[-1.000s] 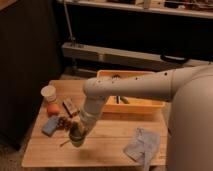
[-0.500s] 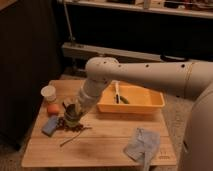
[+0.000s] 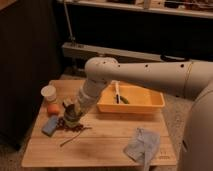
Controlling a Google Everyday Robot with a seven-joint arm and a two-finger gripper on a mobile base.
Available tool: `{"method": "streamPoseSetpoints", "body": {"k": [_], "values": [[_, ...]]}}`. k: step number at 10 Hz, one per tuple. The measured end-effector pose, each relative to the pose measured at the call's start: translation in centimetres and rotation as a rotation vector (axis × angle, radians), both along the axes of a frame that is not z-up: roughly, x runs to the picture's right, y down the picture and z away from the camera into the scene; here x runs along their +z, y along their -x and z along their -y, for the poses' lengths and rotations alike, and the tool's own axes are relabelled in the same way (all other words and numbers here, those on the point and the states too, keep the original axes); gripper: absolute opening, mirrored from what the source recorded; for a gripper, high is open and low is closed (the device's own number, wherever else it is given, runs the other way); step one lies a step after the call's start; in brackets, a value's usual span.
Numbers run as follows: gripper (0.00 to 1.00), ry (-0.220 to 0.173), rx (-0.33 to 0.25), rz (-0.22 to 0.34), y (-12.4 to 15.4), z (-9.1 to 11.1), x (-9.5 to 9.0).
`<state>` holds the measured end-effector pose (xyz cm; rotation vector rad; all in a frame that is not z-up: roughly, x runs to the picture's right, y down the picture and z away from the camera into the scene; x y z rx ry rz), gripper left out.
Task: Stack cups on top of each other
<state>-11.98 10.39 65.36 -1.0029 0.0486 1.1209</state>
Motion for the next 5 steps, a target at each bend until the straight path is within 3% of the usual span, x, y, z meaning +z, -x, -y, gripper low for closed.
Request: {"method": "streamPoseSetpoints", "body": {"k": [2, 5], "values": [[0.06, 0.001, 0.001, 0.0, 0.0, 0.1, 0.1], [0.06, -0.003, -0.006, 0.023, 1.6, 2.5, 0.6]]}}
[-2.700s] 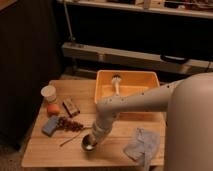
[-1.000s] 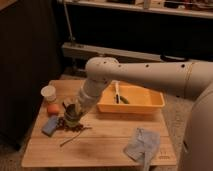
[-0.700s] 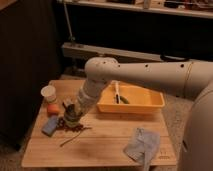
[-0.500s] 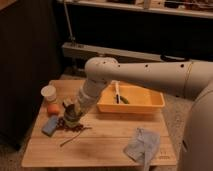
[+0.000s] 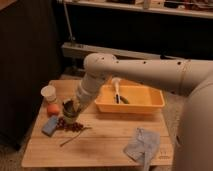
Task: Stack cups on top of each other
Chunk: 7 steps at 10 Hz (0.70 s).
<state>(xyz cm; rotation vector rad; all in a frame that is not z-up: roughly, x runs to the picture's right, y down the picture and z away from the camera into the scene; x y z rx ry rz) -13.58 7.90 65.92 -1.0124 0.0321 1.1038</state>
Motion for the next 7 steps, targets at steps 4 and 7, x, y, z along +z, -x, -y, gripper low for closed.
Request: {"method": "streamPoseSetpoints", "body": {"k": [4, 7], "values": [[0.06, 0.032, -0.006, 0.031, 5.4, 7.0, 3.8], [0.06, 0.065, 0.016, 0.036, 6.7, 10.6, 6.2]]}}
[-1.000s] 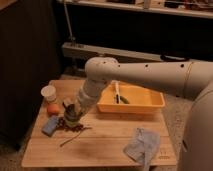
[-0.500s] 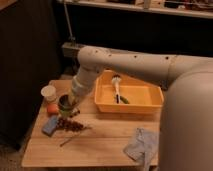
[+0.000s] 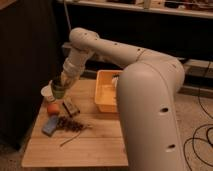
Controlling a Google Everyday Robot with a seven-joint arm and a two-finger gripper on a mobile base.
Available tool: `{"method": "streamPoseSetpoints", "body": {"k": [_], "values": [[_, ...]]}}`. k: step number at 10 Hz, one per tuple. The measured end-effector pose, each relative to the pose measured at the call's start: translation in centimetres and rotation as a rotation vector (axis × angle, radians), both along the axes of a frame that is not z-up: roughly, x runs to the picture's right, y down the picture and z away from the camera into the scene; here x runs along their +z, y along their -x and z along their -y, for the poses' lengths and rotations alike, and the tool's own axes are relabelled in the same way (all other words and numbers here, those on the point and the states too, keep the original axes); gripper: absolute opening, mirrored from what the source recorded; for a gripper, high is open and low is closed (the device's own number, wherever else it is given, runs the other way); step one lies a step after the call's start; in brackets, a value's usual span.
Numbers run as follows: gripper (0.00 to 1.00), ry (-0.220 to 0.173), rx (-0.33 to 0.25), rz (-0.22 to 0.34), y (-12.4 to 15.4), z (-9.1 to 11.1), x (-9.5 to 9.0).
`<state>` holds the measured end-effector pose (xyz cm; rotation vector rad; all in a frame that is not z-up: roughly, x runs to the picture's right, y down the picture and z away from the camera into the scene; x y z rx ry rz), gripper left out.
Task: Stack cups on top of each other
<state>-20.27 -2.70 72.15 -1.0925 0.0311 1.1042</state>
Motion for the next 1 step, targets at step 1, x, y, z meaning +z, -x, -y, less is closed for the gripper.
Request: {"method": "streamPoseSetpoints", "body": {"k": [1], "values": [[0.06, 0.01, 0.021, 0.01, 0.76, 0.94, 0.64]]}}
